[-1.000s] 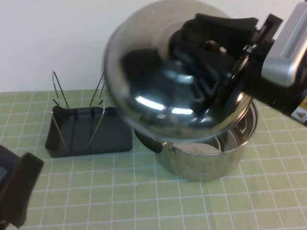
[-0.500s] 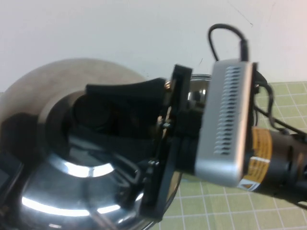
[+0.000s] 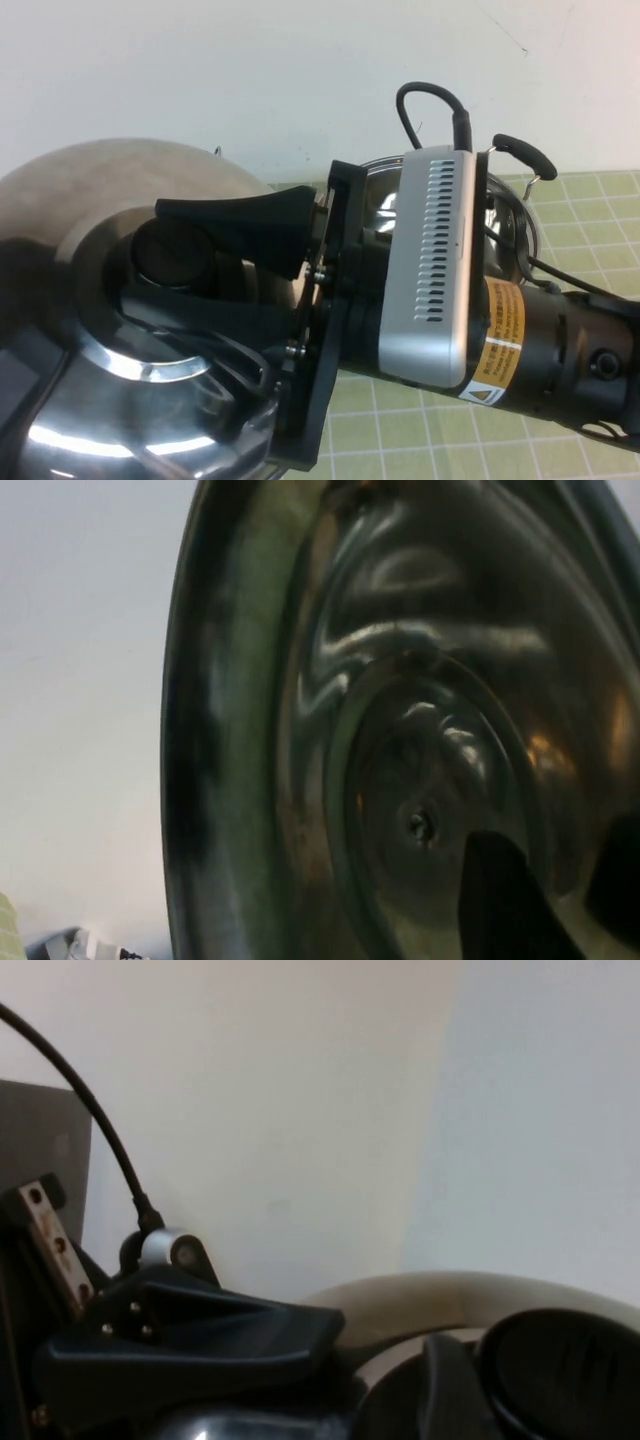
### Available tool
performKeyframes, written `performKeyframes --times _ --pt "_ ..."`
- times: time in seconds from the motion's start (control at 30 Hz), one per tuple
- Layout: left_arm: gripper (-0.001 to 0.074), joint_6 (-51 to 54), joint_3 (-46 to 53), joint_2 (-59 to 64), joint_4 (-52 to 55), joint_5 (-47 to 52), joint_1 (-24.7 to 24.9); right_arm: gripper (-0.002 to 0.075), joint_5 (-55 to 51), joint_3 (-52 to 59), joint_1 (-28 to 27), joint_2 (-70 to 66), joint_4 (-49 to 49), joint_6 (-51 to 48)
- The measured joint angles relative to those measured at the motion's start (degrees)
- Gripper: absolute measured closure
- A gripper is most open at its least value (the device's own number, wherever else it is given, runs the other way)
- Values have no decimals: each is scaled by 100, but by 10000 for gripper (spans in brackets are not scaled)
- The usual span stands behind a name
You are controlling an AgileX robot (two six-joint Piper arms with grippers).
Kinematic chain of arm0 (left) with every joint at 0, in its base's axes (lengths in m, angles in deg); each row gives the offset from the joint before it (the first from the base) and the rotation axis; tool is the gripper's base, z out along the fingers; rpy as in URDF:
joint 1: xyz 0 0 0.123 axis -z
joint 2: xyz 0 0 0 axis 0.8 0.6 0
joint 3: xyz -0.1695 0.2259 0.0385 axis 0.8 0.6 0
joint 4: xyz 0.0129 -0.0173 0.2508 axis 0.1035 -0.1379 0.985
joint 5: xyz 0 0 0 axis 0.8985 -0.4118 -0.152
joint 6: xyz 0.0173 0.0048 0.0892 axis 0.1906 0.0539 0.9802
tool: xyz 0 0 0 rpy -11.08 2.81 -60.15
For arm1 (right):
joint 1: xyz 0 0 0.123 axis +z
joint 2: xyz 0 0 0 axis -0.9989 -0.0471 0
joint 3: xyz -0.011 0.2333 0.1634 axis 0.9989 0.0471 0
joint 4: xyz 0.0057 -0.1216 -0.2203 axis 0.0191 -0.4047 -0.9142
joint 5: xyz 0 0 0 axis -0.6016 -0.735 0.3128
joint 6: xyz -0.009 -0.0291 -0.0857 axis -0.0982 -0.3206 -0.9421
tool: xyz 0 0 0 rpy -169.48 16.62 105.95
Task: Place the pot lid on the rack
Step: Hand over the pot lid, then place the pot lid on the pot rack
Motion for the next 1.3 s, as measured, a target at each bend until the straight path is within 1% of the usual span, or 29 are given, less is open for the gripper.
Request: performKeyframes --times 0.07,0.1,0.2,0.27,0.4,0.43,0.5,0.53,0.6,0.7,0.77,0.8,0.83,0.87,0.93,1.07,1.2,1.3 --pt "560 0 0 0 -14 -50 0 362 68 -9 0 -3 -10 99" --pt "565 24 0 0 -14 -64 0 340 162 -9 0 -13 -10 187" --pt "568 47 -45 0 201 -130 0 239 438 -89 2 -25 -35 276" --pt "568 160 -190 9 278 -66 0 195 598 -185 2 -25 -75 277" --pt "570 517 -858 9 661 345 0 169 904 -379 2 4 -206 1" --pt "570 558 -1044 9 865 532 0 169 949 -414 2 50 -257 -92" --pt "570 616 -1544 38 1634 1128 0 180 959 -453 2 213 -315 -301" --pt "570 625 -1790 72 2026 1447 0 198 917 -459 2 337 -362 -439" --pt "570 593 -2220 220 3077 1995 0 260 629 -467 2 626 -522 -721" --pt "570 441 -2665 579 4236 2441 0 427 -370 -467 2 1208 -982 -1189" --pt "570 441 -2867 971 4599 2572 0 575 -1346 -467 2 1657 -1457 -1362" --pt "570 452 -2972 1191 4740 2609 0 628 -1761 -467 2 1878 -1644 -1370" --pt "570 461 -3072 1375 4825 2619 0 662 -2280 -467 2 2090 -1851 -1352" --pt "570 461 -3170 1616 4898 2619 0 684 -2792 -467 2 2293 -2037 -1288" --pt "570 474 -3332 2100 4977 2619 0 705 -3746 -467 2 2637 -2270 -1072" --pt "570 619 -3716 3146 5014 2656 0 720 -5227 -467 2 3281 -2337 -465" --pt "570 694 -4110 4073 4979 2591 0 725 -6147 -446 2 3785 -2327 -11" --pt "570 718 -4320 4662 4880 2538 10 726 -6398 -236 2 4089 -2290 136"
